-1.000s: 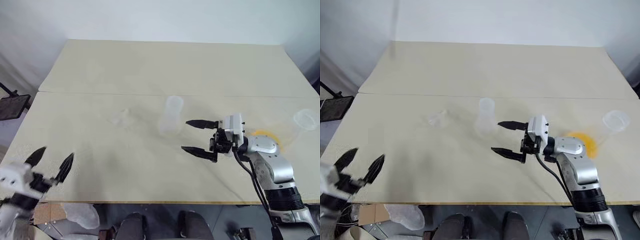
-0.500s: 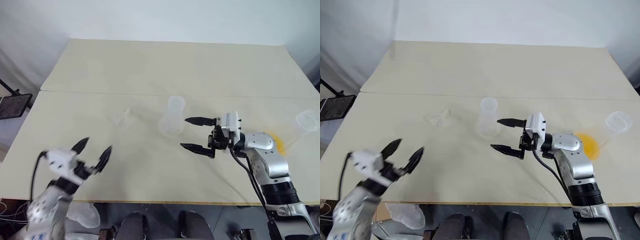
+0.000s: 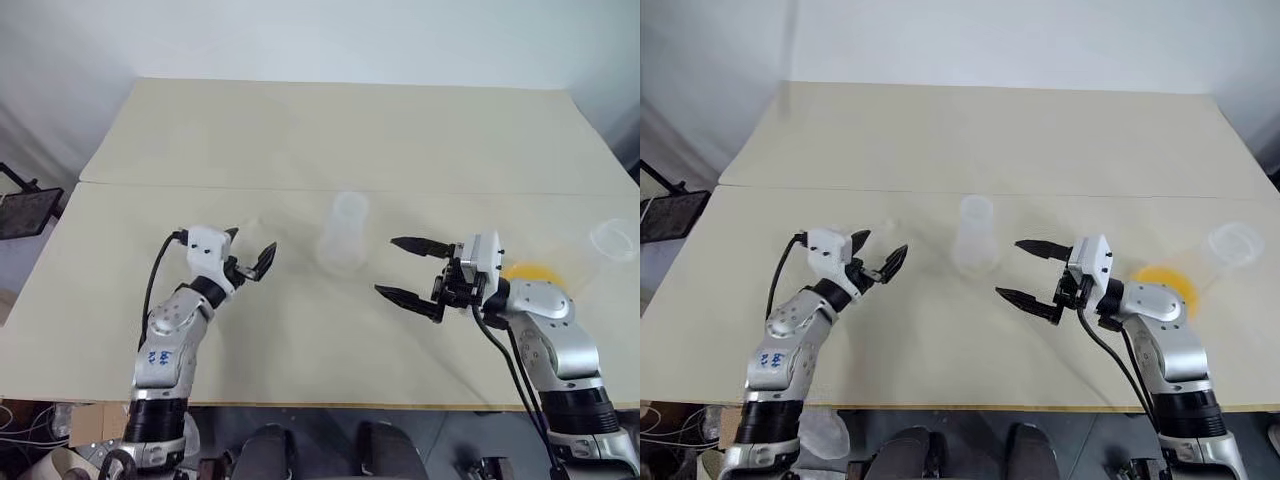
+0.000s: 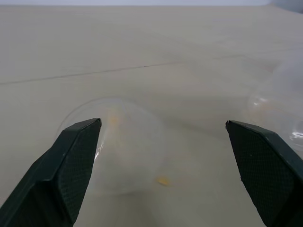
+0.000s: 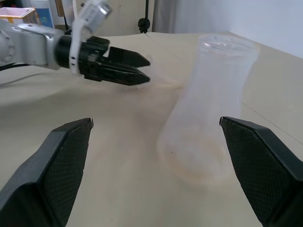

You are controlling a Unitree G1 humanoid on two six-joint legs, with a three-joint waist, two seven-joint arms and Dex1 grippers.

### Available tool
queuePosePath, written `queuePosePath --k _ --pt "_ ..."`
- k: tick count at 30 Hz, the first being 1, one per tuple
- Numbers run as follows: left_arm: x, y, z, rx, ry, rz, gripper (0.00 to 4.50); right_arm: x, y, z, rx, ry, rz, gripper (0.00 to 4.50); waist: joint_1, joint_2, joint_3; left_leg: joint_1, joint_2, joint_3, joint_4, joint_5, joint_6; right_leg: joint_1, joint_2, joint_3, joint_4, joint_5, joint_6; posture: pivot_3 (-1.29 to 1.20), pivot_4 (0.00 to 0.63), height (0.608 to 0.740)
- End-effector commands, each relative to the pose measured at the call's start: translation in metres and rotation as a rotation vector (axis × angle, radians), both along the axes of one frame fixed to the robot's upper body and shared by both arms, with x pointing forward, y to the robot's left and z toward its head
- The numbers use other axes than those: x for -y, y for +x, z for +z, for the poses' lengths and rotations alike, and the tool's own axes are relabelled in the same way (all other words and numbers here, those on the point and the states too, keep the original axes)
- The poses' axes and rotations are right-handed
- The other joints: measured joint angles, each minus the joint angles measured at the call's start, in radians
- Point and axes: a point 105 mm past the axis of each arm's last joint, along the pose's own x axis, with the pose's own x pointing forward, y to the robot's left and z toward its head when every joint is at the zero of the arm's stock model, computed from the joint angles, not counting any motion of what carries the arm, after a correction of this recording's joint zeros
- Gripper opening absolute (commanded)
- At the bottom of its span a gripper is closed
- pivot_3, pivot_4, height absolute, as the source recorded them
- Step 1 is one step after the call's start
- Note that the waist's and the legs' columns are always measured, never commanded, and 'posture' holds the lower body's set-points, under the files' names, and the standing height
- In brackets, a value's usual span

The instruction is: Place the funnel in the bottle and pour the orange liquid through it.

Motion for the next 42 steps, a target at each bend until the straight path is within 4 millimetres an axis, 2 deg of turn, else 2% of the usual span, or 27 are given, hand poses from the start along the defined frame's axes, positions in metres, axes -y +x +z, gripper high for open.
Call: queuePosePath --k 1,2,3,7,8,16,17,20,23,27,30,31,33,35,39,42 --pt "-0.002 0.01 0.006 0.019 0.033 0.018 4.49 -0.001 -0.004 0.01 0.043 0.012 -0.004 4.5 0.001 0.0 0.0 0.0 0.0 0.0 0.0 0.0 0.0 0.0 0.0 0.0 0.0 0.0 0.0 0.0 0.15 0.74" --pt "-0.005 0.012 0.006 0.015 0.043 0.034 4.49 -0.001 -0.004 0.01 0.044 0.012 -0.005 4.5 0.0 0.0 0.0 0.0 0.0 0.0 0.0 0.0 0.0 0.0 0.0 0.0 0.0 0.0 0.0 0.0 0.15 0.74" --pt "-0.007 0.014 0.006 0.013 0.038 0.043 4.09 -0.001 -0.005 0.01 0.045 0.014 -0.006 4.5 -0.001 0.0 0.0 0.0 0.0 0.0 0.0 0.0 0.0 0.0 0.0 0.0 0.0 0.0 0.0 0.0 0.15 0.74" --pt "-0.014 0.013 0.011 0.023 0.051 0.045 3.06 0.002 -0.004 0.011 0.048 0.018 -0.02 4.5 -0.001 0.0 0.0 0.0 0.0 0.0 0.0 0.0 0.0 0.0 0.0 0.0 0.0 0.0 0.0 0.0 0.15 0.74" --pt "-0.016 0.013 0.013 0.027 0.047 0.046 2.65 0.003 -0.004 0.011 0.048 0.018 -0.022 4.5 -0.001 0.0 0.0 0.0 0.0 0.0 0.0 0.0 0.0 0.0 0.0 0.0 0.0 0.0 0.0 0.0 0.15 0.74" --pt "-0.022 0.008 0.021 0.053 0.039 0.007 0.22 0.007 -0.005 0.011 0.051 0.016 -0.042 4.5 0.001 0.0 0.0 0.0 0.0 0.0 0.0 0.0 0.0 0.0 0.0 0.0 0.0 0.0 0.0 0.0 0.15 0.74" --pt "-0.024 0.008 0.022 0.059 0.043 0.007 0.03 0.008 -0.005 0.011 0.051 0.016 -0.046 4.5 0.001 0.0 0.0 0.0 0.0 0.0 0.0 0.0 0.0 0.0 0.0 0.0 0.0 0.0 0.0 0.0 0.15 0.74" --pt "-0.03 0.007 0.03 0.092 0.068 -0.013 0.03 0.011 -0.006 0.011 0.052 0.016 -0.06 4.5 0.0 0.0 0.0 0.0 0.0 0.0 0.0 0.0 0.0 0.0 0.0 0.0 0.0 0.0 0.0 0.0 0.15 0.74" --pt "-0.024 -0.007 0.054 0.191 0.119 -0.148 0.03 0.015 -0.006 0.012 0.064 0.024 -0.096 4.5 0.0 0.0 0.0 0.0 0.0 0.0 0.0 0.0 0.0 0.0 0.0 0.0 0.0 0.0 0.0 0.0 0.15 0.74" --pt "-0.033 -0.013 0.068 0.222 0.356 -0.213 0.03 0.031 -0.004 0.022 0.087 0.087 -0.199 4.5 -0.001 0.0 0.0 0.0 0.0 0.0 0.0 0.0 0.0 0.0 0.0 0.0 0.0 0.0 0.0 0.0 0.15 0.74" --pt "-0.032 -0.012 0.092 0.276 0.477 -0.283 0.03 0.048 -0.003 0.027 0.099 0.145 -0.311 4.5 0.004 0.0 0.0 0.0 0.0 0.0 0.0 0.0 0.0 0.0 0.0 0.0 0.0 0.0 0.0 0.0 0.15 0.74" --pt "-0.028 -0.009 0.104 0.301 0.517 -0.32 0.03 0.053 -0.003 0.028 0.102 0.163 -0.343 4.5 0.007 0.0 0.0 -0.001 0.0 0.0 0.0 0.0 0.0 0.0 0.0 0.0 0.0 0.0 0.0 0.0 0.15 0.74" --pt "0.001 -0.003 0.131 0.375 0.608 -0.473 0.03 0.066 -0.005 0.03 0.113 0.211 -0.429 4.5 0.015 0.0 0.0 -0.001 -0.001 0.001 0.001 0.0 0.0 0.0 0.0 -0.001 0.0 0.0 0.0 0.0 0.15 0.74" --pt "0.02 0.0 0.146 0.416 0.642 -0.562 0.03 0.074 -0.006 0.032 0.115 0.255 -0.483 4.5 0.017 0.0 0.0 -0.005 -0.001 0.003 0.004 0.0 -0.001 0.0 0.0 -0.005 0.0 0.0 0.0 0.0 0.15 0.74" --pt "0.06 0.004 0.161 0.461 0.693 -0.725 0.03 0.086 -0.009 0.03 0.106 0.325 -0.57 4.5 0.004 0.001 0.0 -0.005 -0.002 0.005 0.002 -0.001 -0.001 -0.001 0.0 -0.005 0.0 0.0 0.0 0.0 0.15 0.74" --pt "0.081 0.004 0.166 0.456 0.741 -0.832 0.03 0.088 -0.013 0.024 0.097 0.328 -0.603 4.5 -0.002 0.001 0.0 -0.005 0.0 0.005 0.001 0.0 -0.001 -0.001 0.002 -0.006 0.0 0.0 0.0 0.0 0.15 0.74"
